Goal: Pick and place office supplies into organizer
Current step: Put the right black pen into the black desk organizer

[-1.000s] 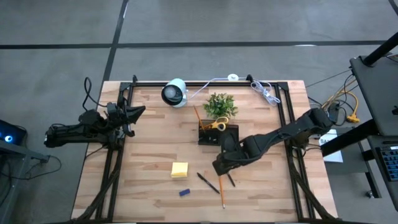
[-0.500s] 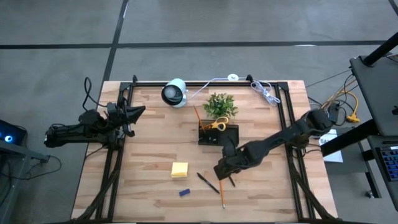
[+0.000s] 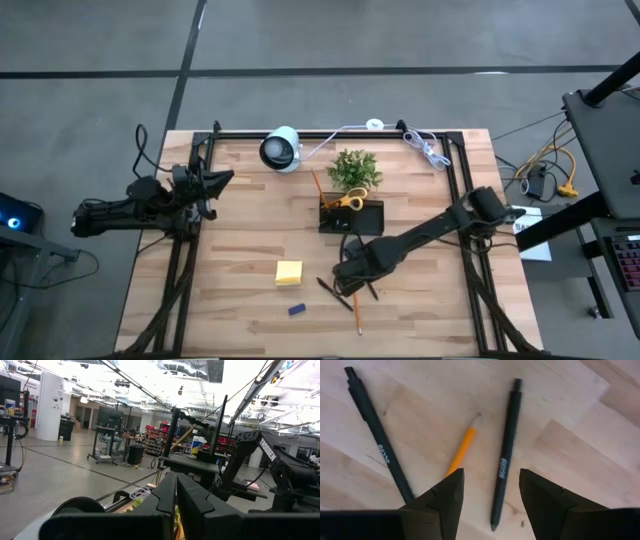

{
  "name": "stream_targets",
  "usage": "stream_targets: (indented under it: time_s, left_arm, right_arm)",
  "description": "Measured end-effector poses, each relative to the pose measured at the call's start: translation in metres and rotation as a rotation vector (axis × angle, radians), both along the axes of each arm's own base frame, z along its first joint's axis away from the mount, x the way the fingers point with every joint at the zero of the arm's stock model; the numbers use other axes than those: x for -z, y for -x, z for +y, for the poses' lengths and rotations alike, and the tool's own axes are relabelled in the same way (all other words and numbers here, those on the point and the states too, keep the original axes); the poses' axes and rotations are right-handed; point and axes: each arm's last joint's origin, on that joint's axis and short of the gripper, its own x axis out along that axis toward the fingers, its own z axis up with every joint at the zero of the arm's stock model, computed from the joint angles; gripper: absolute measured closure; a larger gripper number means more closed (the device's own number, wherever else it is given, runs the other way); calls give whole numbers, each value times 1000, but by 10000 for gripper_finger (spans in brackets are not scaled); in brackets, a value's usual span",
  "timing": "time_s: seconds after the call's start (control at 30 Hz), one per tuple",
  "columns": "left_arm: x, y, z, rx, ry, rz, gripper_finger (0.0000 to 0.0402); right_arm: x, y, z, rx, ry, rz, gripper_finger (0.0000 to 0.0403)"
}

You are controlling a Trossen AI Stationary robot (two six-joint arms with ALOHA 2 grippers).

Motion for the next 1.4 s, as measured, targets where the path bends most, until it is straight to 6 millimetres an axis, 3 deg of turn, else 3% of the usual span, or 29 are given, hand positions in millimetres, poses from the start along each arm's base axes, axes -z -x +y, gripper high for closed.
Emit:
stream_targets:
  time_s: [0.3,0.8,1.4]
  left_arm:
    - [0,0,0,0,0,0,402]
    - [0,0,0,0,0,0,402]
    - [0,0,0,1,1,0,402]
  right_arm:
    - [19,-7,3,-20,24,44,227]
    - [32,-1,-7,-42,58,81,232]
    - [46,1,-9,-68,-31,48,235]
